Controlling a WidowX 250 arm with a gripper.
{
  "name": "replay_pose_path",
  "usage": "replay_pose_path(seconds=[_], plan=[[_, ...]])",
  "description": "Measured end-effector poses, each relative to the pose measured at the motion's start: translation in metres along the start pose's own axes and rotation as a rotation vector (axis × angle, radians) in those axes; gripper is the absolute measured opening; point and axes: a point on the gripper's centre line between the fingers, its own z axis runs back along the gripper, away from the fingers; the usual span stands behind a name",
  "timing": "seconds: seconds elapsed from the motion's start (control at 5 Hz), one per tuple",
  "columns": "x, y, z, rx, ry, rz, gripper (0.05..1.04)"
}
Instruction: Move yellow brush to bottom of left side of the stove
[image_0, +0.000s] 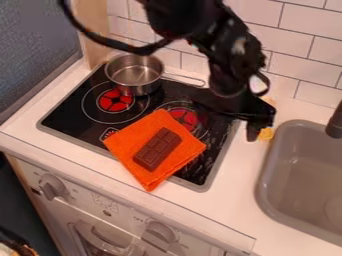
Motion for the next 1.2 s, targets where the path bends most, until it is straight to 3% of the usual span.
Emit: replay_pose_path(seconds=[0.2, 0.4, 0.8, 1.2], plan=[[0.019, -0.004, -0.01, 0.02, -0.057, 0.045, 1.001], [0.039, -0.01, -0.023, 0.038, -0.058, 0.057, 1.001], [0.066, -0.025, -0.047, 0.03, -0.057, 0.055, 1.001], [0.058, -0.042, -0.066, 0.066, -0.013, -0.001, 0.999]])
